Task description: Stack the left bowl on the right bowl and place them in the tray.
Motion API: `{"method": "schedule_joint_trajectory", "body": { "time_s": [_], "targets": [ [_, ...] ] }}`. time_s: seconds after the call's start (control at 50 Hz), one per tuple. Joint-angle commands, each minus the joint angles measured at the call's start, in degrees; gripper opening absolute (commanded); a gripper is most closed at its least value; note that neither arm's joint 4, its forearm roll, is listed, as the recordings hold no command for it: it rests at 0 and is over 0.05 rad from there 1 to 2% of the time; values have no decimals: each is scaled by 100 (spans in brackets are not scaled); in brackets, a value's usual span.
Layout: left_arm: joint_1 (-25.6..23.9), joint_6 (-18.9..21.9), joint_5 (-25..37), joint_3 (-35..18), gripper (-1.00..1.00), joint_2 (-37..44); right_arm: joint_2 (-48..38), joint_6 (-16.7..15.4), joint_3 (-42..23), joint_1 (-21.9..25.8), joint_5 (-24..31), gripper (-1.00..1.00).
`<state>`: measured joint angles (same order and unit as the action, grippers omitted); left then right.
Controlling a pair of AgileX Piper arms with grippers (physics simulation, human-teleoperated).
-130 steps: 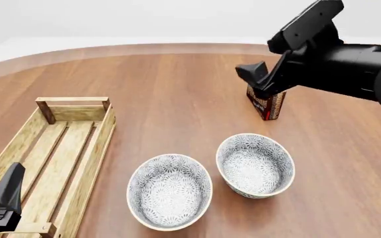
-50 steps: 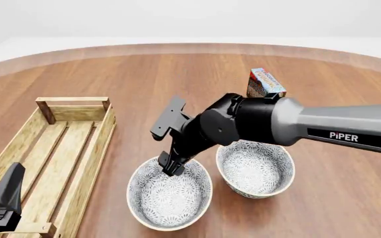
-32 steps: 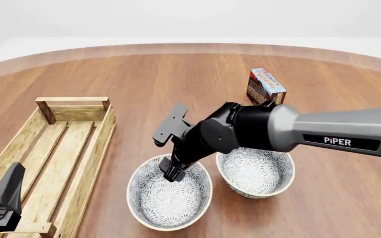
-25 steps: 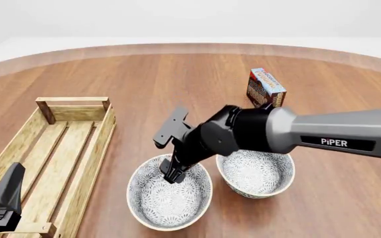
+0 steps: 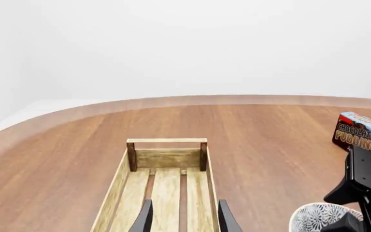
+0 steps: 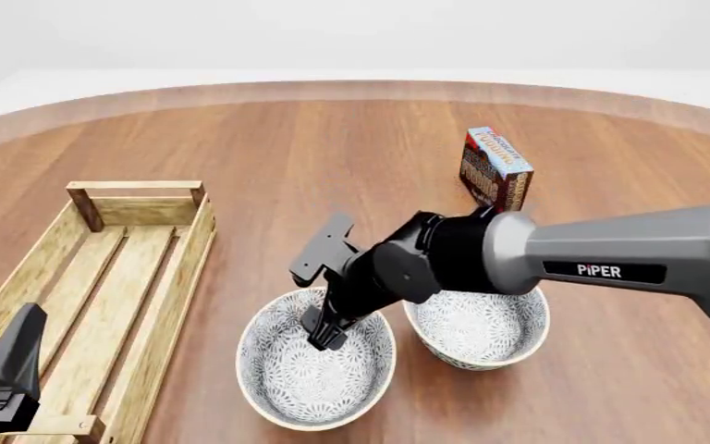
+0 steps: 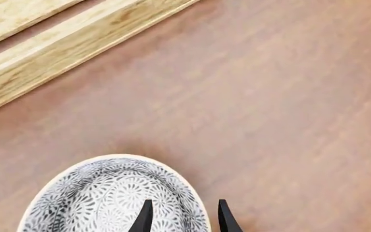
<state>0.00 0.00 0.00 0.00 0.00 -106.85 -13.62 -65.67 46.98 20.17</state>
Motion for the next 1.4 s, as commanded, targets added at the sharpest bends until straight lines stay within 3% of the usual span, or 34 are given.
{"method": "schedule_joint_trajectory", "body": {
  "time_s": [0.02,0.38,0.4,0.88,1.04,1.4],
  "targets": [
    [0,0,0,0,100,0,-103,67,51,4,-82,100],
    [0,0,0,0,100,0,-313,145,157,114,-167,100],
    [0,0,0,0,100,0,-310,110,152,92,-161,-100],
    [0,0,0,0,100,0,445,-477,-132,-285,199,-100],
    [0,0,0,0,100,0,1130,-482,-591,-489,555,-100],
    [0,0,0,0,100,0,1749,-585,-1054,-990,827,-100]
  ]
}}
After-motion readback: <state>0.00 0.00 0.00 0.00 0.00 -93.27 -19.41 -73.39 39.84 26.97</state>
